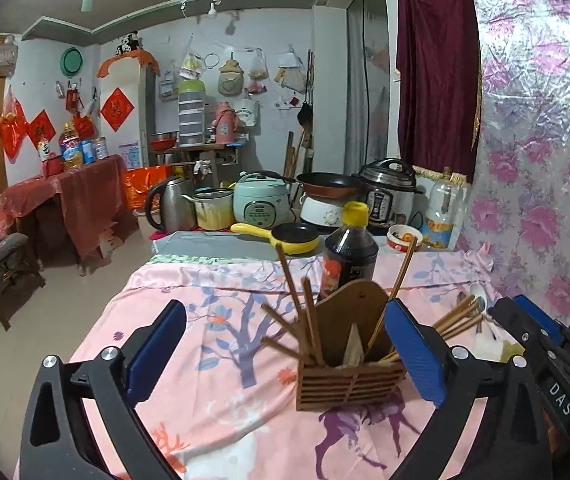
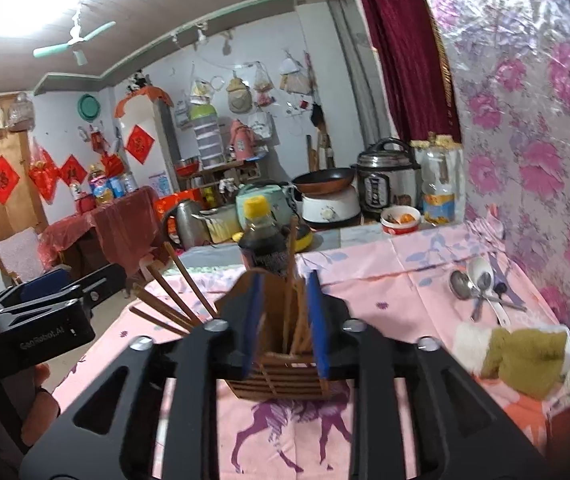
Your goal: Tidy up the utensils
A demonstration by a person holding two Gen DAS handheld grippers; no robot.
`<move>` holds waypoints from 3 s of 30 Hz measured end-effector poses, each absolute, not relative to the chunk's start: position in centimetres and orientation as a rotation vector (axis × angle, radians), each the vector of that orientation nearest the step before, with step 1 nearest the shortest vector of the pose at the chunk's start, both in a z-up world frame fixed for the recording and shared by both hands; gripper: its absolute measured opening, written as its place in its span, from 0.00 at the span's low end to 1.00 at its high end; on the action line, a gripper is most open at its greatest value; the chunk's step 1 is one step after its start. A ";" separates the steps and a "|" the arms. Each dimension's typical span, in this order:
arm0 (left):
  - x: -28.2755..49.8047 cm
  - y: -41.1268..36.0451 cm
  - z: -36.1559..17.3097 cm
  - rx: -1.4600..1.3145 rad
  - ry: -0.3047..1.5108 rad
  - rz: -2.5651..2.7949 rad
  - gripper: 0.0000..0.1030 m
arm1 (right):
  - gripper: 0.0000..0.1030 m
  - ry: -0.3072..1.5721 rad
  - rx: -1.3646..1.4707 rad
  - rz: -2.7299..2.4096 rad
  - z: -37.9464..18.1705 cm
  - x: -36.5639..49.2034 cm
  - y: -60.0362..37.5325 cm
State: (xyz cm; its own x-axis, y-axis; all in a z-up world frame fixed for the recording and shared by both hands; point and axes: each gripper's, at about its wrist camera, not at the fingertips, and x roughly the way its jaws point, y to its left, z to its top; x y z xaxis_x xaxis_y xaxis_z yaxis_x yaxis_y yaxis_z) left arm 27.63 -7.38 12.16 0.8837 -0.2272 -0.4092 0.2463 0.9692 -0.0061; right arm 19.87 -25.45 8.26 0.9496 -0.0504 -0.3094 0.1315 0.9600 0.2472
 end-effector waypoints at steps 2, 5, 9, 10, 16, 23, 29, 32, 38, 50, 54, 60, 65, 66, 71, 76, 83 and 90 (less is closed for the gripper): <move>27.1 -7.1 11.8 0.035 0.431 -0.241 0.95 | 0.35 0.321 0.287 -0.103 7.9 19.6 -25.5; 26.6 -6.8 10.9 0.023 0.464 -0.219 0.95 | 0.39 0.332 0.316 -0.113 7.1 18.8 -25.5; 24.9 -6.1 9.1 0.041 0.496 -0.151 0.95 | 0.50 0.370 0.343 -0.123 5.6 17.6 -25.4; 24.4 -5.8 8.7 0.038 0.506 -0.144 0.95 | 0.50 0.379 0.335 -0.127 5.4 17.3 -25.4; 20.6 -4.4 7.4 0.044 0.509 -0.119 0.95 | 0.54 0.409 0.280 -0.160 4.6 14.7 -24.5; 14.8 -4.1 7.9 0.097 0.415 -0.069 0.95 | 0.73 0.372 0.230 -0.156 4.7 10.4 -22.4; 10.5 -3.8 7.9 0.116 0.377 -0.067 0.95 | 0.93 0.294 0.182 -0.189 5.7 6.4 -21.0; 8.8 -3.4 8.1 0.118 0.367 -0.068 0.95 | 0.94 0.282 0.178 -0.185 6.0 4.6 -20.7; 5.0 -2.1 8.7 0.096 0.334 -0.054 0.95 | 0.94 0.260 0.146 -0.199 6.4 0.8 -19.7; -3.4 1.5 8.7 0.044 0.245 -0.039 0.95 | 0.94 0.183 0.140 -0.187 6.7 -8.6 -18.1; -4.4 1.3 9.2 0.036 0.227 -0.063 0.95 | 0.94 0.180 0.154 -0.194 5.9 -9.6 -17.9; -4.3 1.2 8.9 0.043 0.232 -0.053 0.95 | 0.94 0.180 0.131 -0.203 5.4 -9.4 -17.7; -3.8 0.7 8.3 0.054 0.248 -0.054 0.95 | 0.94 0.175 0.166 -0.212 5.6 -9.7 -18.7; -3.7 0.5 8.2 0.062 0.250 -0.056 0.95 | 0.94 0.176 0.169 -0.210 5.6 -9.7 -18.8; -3.9 -0.2 7.9 0.088 0.247 -0.070 0.95 | 0.94 0.177 0.162 -0.205 5.6 -9.7 -18.7; -4.1 -0.3 7.9 0.089 0.238 -0.078 0.95 | 0.94 0.176 0.159 -0.203 5.6 -9.8 -18.5; -4.0 -0.3 7.9 0.079 0.242 -0.088 0.95 | 0.94 0.177 0.161 -0.205 5.6 -9.7 -18.5; -4.1 -0.2 7.9 0.077 0.244 -0.093 0.95 | 0.94 0.175 0.155 -0.200 5.8 -9.9 -18.4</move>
State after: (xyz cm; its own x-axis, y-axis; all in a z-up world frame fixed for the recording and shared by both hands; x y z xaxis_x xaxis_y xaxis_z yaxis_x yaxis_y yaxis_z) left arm -4.06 -0.17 7.90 0.9660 -0.0829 -0.2449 0.1017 0.9927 0.0651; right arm -9.85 -18.37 5.79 0.9650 -0.1831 -0.1879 0.2100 0.9684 0.1348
